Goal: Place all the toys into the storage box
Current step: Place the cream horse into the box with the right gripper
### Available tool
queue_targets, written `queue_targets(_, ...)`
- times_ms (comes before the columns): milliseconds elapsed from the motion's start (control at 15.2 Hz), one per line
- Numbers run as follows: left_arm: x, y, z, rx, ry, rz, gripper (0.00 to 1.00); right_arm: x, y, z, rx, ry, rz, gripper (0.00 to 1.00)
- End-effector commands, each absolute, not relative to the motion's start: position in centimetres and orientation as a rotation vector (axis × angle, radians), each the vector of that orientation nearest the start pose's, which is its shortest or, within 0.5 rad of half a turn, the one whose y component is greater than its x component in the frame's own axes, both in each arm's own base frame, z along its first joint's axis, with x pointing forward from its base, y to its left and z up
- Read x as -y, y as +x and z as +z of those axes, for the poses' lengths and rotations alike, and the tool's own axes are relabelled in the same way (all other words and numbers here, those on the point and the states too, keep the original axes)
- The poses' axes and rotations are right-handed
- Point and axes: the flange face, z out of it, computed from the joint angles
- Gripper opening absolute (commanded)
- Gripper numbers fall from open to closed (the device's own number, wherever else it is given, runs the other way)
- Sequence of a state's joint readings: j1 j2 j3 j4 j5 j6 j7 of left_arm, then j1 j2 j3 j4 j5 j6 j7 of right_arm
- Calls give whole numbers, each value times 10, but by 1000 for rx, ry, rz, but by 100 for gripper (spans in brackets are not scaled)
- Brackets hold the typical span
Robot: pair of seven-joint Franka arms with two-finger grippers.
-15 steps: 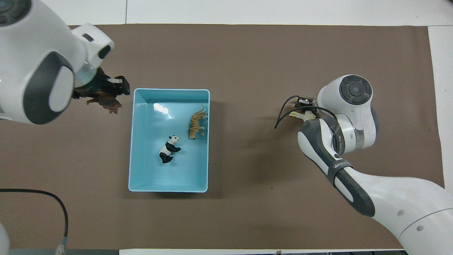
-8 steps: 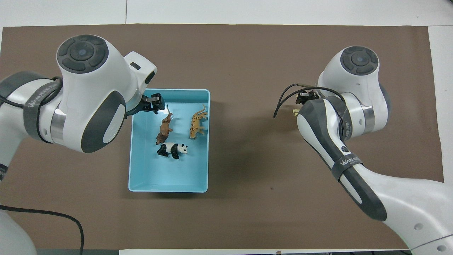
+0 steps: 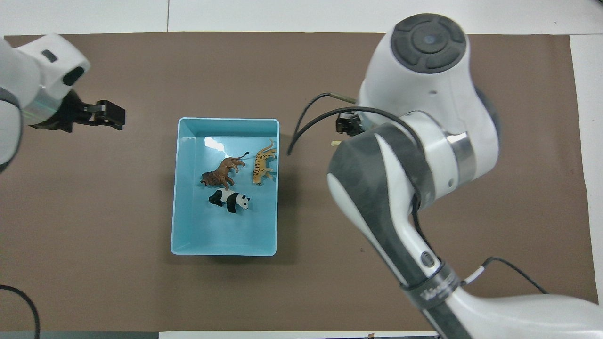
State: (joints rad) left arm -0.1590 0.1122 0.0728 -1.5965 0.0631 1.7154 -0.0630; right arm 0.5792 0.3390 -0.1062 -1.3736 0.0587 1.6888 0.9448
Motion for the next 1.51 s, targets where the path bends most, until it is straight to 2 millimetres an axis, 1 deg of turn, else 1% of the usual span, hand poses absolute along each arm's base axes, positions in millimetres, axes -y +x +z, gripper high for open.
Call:
queue_targets(0,0,560,617,-135,-3066,-25,100,-417,546,527,-806,-2897,-29,0)
queue_targets(66,-1,550,625,-140,-3067,-13,100,-437,536,529,-785,-2871,-58,0)
queue_targets(131,-2,537,631,-133,-3071,24,100,-462,522,517,-733,-2888,-61,0)
queue_targets(197,-3,527,634,-129,-3073,55,100,-483,511,499,-696,-2920,-51,0)
queue_targets(263,-4,520,635,-126,-3075,60,100,-505,504,470,-711,-2943,-49,0)
queue_targets(328,-5,521,637,-126,-3075,46,100,-524,500,450,-718,-2923,-92,0)
queue_targets(394,-4,523,636,-127,-3076,46,100,-535,497,436,-693,-2922,-132,0)
queue_targets(460,-3,521,636,-126,-3074,67,100,-539,498,421,-684,-2934,-139,0)
queue_targets(525,-2,515,636,-127,-3076,100,100,-540,499,414,-686,-2941,-135,0)
queue_targets(591,2,510,635,-135,-3078,132,100,-540,497,414,-691,-2945,-130,4)
queue_targets(657,2,506,634,-134,-3080,132,100,-540,496,411,-696,-2957,-128,99)
queue_targets(722,-1,503,631,-126,-3082,137,100,-538,495,411,-707,-2967,-118,100)
queue_targets(854,-2,505,633,-120,-3085,97,100,-530,499,414,-735,-2987,-95,100)
queue_targets(919,-2,510,636,-108,-3099,48,100,-523,503,423,-748,-2980,-104,100)
queue_targets(985,-6,514,638,-92,-3135,10,100,-516,507,436,-757,-2965,-126,100)
queue_targets(1051,-6,515,639,-88,-3164,-4,100,-505,515,449,-782,-2950,-144,100)
queue_targets(1116,4,514,639,-112,-3163,-6,100,-492,520,463,-798,-2945,-147,100)
queue_targets(1182,8,515,639,-124,-3160,-13,100,-478,527,478,-827,-2928,-128,100)
queue_targets(1247,12,518,640,-138,-3157,-37,100,-470,531,487,-845,-2915,-125,100)
queue_targets(1313,14,519,642,-155,-3151,-32,100,-470,528,492,-839,-2916,-122,100)
queue_targets(1379,14,523,641,-171,-3142,-20,100,-467,527,494,-844,-2927,-113,100)
queue_targets(1444,16,527,641,-183,-3140,-5,100,-456,530,498,-852,-2953,-108,100)
